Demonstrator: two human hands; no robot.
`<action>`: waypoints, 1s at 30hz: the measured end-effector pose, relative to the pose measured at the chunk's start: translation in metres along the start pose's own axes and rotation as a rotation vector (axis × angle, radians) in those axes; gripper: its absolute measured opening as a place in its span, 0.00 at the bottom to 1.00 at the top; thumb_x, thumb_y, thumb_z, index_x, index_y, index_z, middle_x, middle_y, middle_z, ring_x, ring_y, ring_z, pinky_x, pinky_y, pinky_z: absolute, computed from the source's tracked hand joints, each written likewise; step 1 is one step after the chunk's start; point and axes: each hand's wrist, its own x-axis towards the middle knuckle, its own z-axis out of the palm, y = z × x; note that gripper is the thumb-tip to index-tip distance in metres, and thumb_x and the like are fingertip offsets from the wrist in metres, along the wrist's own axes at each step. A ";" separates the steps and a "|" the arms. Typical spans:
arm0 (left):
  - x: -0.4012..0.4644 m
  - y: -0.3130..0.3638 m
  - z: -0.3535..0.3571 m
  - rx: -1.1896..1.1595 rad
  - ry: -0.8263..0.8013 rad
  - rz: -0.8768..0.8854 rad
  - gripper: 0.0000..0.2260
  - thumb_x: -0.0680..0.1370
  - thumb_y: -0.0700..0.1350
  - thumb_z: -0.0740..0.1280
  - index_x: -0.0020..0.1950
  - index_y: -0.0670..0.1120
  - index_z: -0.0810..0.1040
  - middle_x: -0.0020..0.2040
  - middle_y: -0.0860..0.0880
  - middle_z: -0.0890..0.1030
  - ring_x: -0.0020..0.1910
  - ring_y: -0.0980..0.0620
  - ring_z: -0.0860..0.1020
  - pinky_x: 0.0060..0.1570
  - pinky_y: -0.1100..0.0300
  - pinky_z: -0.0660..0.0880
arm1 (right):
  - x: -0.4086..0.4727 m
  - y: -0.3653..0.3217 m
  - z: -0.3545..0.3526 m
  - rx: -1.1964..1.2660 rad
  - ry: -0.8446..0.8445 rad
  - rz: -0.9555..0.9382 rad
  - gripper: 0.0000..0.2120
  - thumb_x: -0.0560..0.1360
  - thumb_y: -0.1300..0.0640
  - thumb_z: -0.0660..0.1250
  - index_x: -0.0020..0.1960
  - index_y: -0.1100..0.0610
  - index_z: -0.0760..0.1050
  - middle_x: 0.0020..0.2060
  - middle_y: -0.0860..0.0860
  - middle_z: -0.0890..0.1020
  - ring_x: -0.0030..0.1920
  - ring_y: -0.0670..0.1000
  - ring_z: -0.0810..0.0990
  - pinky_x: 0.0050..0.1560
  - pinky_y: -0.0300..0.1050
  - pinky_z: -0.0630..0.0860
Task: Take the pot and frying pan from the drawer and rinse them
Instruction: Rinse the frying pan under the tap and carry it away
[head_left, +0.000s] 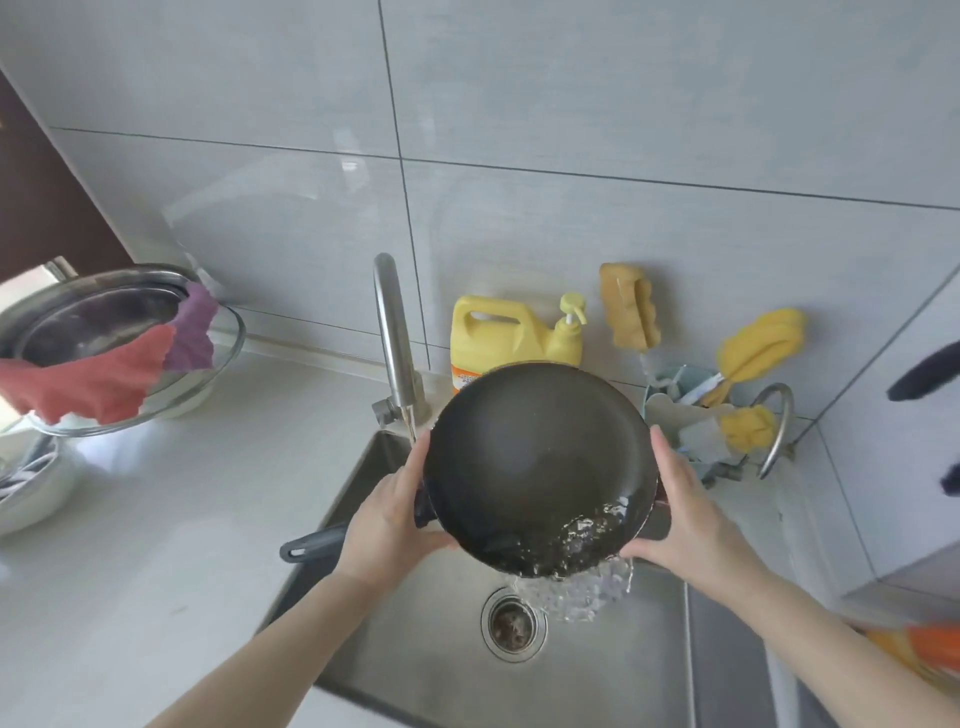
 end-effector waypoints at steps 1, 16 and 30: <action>0.001 0.004 0.001 0.032 0.056 0.040 0.57 0.63 0.58 0.80 0.78 0.64 0.42 0.42 0.52 0.79 0.41 0.50 0.76 0.40 0.52 0.76 | 0.000 -0.001 -0.004 -0.022 0.043 -0.028 0.65 0.62 0.52 0.83 0.68 0.25 0.30 0.73 0.32 0.50 0.66 0.34 0.60 0.64 0.37 0.64; 0.048 0.072 -0.037 0.323 0.681 0.488 0.39 0.68 0.55 0.78 0.68 0.37 0.63 0.43 0.43 0.77 0.41 0.49 0.71 0.36 0.54 0.76 | -0.001 -0.044 -0.088 -0.121 0.630 -0.193 0.45 0.60 0.54 0.81 0.66 0.70 0.60 0.58 0.69 0.71 0.57 0.59 0.68 0.66 0.29 0.60; 0.018 0.026 -0.031 -0.038 -0.247 -0.013 0.58 0.63 0.60 0.79 0.76 0.68 0.37 0.54 0.56 0.81 0.51 0.53 0.79 0.47 0.60 0.74 | -0.004 -0.010 -0.029 0.064 -0.076 0.051 0.70 0.55 0.50 0.85 0.76 0.34 0.35 0.73 0.37 0.58 0.68 0.40 0.67 0.69 0.45 0.67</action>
